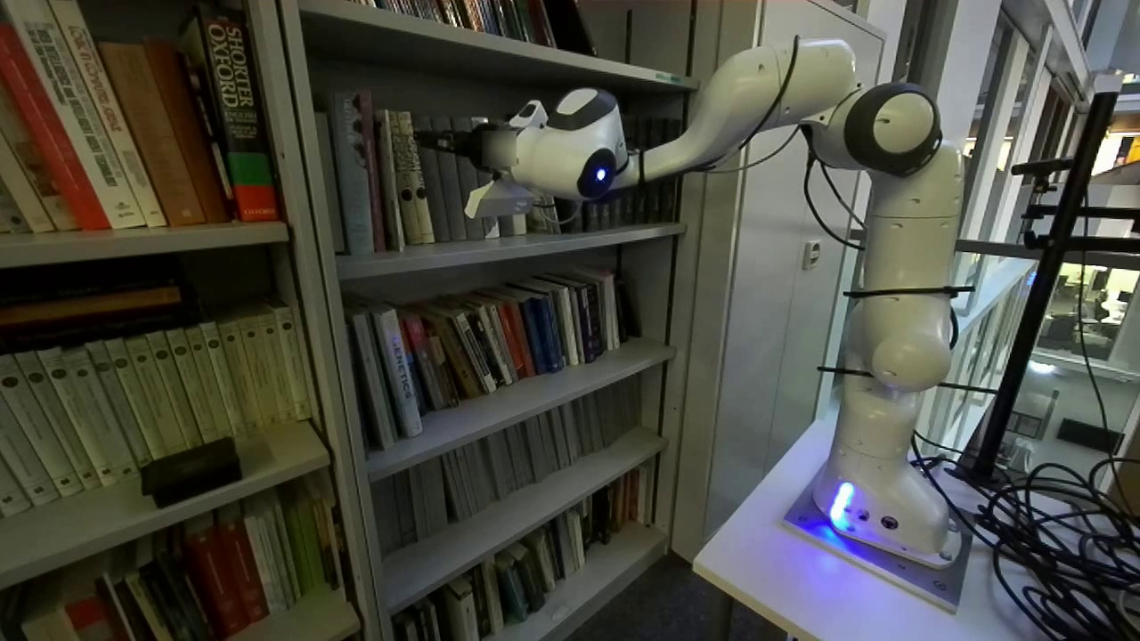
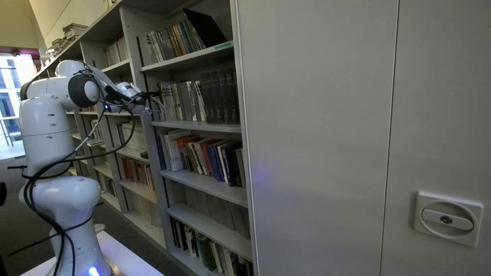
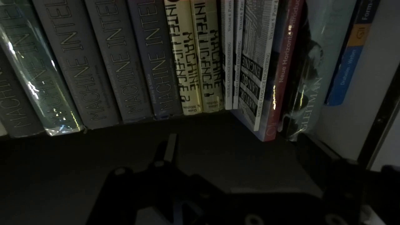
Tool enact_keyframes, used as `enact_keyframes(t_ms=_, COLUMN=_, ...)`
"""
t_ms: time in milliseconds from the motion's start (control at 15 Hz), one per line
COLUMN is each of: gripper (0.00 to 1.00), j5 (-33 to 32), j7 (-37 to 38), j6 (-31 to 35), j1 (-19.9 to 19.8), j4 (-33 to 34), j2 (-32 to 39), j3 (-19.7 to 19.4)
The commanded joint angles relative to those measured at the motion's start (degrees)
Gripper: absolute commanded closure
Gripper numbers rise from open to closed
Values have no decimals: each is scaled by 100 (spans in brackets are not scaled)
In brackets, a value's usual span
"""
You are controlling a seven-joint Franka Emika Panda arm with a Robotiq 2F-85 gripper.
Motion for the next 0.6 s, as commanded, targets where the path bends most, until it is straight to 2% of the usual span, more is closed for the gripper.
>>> enact_keyframes(t_ms=0, gripper=0, j5=120, j7=-53, j6=-74, j1=-137, j4=-282, j2=-295, j3=123)
enact_keyframes(t_ms=533, gripper=0, j5=159, j7=-3, j6=-88, j1=-143, j4=-351, j2=-366, j3=126)
